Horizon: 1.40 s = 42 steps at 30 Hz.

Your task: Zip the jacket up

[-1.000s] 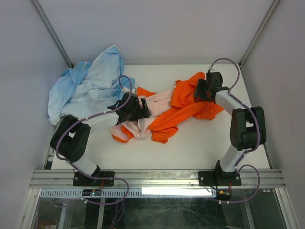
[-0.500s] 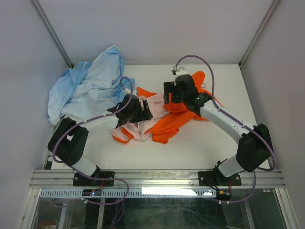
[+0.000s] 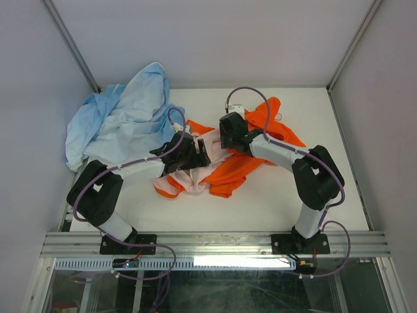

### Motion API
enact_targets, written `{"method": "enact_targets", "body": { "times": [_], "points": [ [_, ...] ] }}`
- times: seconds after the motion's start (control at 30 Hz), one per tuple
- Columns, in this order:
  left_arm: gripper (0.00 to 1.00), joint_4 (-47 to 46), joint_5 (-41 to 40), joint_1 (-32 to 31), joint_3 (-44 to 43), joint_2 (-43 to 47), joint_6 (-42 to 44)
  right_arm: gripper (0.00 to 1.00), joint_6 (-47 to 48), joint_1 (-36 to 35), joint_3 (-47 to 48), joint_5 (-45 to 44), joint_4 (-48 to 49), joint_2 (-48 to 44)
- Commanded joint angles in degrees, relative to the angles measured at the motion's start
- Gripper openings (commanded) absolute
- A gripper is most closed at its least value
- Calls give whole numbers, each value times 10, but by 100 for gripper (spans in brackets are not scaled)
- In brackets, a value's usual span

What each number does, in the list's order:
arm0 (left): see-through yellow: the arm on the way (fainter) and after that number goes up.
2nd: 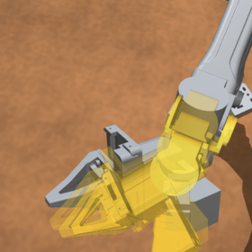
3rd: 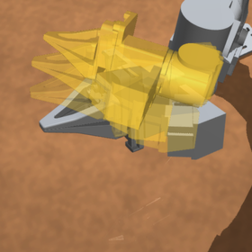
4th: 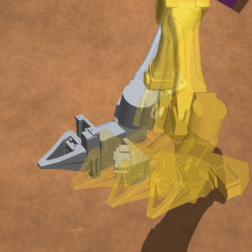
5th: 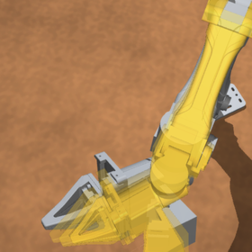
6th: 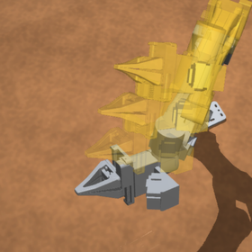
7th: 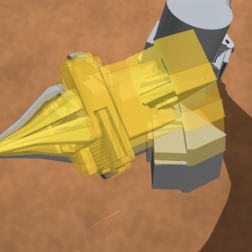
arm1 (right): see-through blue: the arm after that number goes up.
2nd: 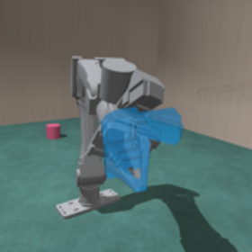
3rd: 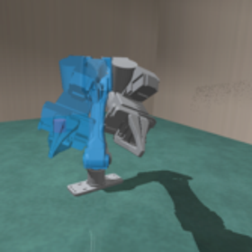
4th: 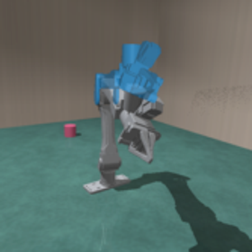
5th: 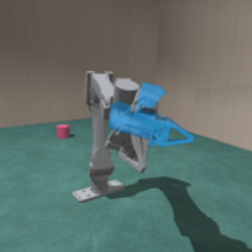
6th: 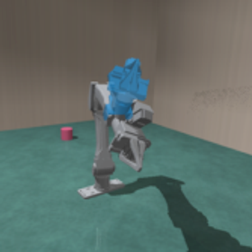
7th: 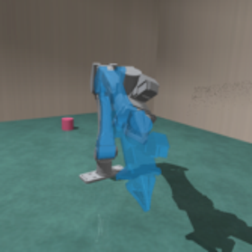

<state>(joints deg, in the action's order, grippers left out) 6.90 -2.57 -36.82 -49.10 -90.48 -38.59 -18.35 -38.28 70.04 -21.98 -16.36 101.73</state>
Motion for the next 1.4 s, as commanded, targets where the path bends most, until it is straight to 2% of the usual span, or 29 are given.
{"method": "enact_targets", "body": {
  "times": [0.0,0.07,0.23,0.4,0.5,0.6,0.73,0.83,0.9,1.03,1.23,1.37],
  "points": [
    [79,-22,-14,-8,-3,-11,-5,56,-17,2,-1,-73,52,-2],
    [80,-21,-20,-9,-3,-14,-4,43,-14,12,-8,-76,52,-6],
    [80,-15,-34,-9,-13,-21,1,0,-5,38,-44,-55,47,-48],
    [81,-12,-46,-6,-38,-45,14,0,12,74,-63,17,44,-117],
    [81,-3,-52,14,-83,-78,29,0,21,116,-57,111,56,-159],
    [80,24,-63,42,-169,-135,54,0,27,168,-22,212,54,-196],
    [81,91,-77,71,-330,-203,81,0,42,233,45,322,43,-258],
    [81,129,-104,73,-434,-227,104,0,57,265,95,382,20,-300],
    [81,146,-97,72,-475,-227,111,0,65,276,111,420,1,-332],
    [81,147,-85,59,-437,-194,118,0,60,278,73,499,-35,-399],
    [83,132,-64,50,-292,-67,89,0,1,277,-111,611,-51,-506],
    [86,115,-51,50,-195,52,69,1,4,276,-231,617,-91,-531]
  ]
}}
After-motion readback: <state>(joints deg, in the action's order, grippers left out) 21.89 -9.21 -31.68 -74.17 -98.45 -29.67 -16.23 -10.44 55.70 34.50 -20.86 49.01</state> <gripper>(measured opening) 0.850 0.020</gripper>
